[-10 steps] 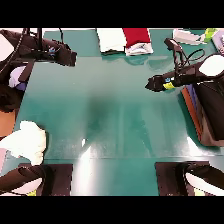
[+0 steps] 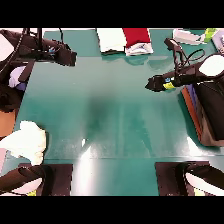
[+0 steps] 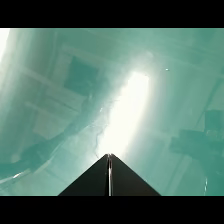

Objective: Fold the shirts.

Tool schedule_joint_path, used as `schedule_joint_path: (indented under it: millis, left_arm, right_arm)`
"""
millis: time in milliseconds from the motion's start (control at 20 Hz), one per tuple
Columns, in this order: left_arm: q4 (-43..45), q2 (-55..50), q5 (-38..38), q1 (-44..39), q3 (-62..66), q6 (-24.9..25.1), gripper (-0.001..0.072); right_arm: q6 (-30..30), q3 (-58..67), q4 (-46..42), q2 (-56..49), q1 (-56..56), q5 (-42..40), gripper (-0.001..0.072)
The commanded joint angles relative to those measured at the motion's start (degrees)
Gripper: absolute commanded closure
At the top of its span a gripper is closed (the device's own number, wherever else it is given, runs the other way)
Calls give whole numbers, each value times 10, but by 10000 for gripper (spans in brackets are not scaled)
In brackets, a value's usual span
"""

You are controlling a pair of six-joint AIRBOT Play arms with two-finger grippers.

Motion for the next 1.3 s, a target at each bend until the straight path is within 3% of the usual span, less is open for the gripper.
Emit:
schedule_joint_path:
  millis: [0, 200, 450, 650, 850, 900, 950, 1000, 1250]
  left_arm:
    - [0, 0, 1, 0, 0, 0, 683]
    - [2, 0, 48, 0, 0, 3, 683]
    - [24, 45, -187, 129, -24, -13, 683]
    - [57, 189, -212, 257, -196, -10, 683]
    - [109, 257, -248, 332, -361, -9, 681]
    - [110, 257, -248, 343, -397, 1, 621]
    - [110, 257, -242, 348, -433, 4, 285]
    - [110, 257, -230, 348, -465, 4, 82]
    - [110, 257, -157, 348, -584, -2, 98]
  right_arm:
    - [0, 1, 0, 0, 0, 1, 691]
    - [0, 1, 0, 0, 0, 2, 691]
    - [0, 1, 0, 0, 0, 2, 691]
    - [0, 1, 0, 0, 0, 0, 691]
    - [0, 1, 0, 0, 0, 0, 691]
    - [0, 1, 0, 0, 0, 0, 691]
    - [0, 1, 0, 0, 0, 0, 691]
    - [0, 1, 0, 0, 0, 0, 691]
    - [0, 1, 0, 0, 0, 0, 691]
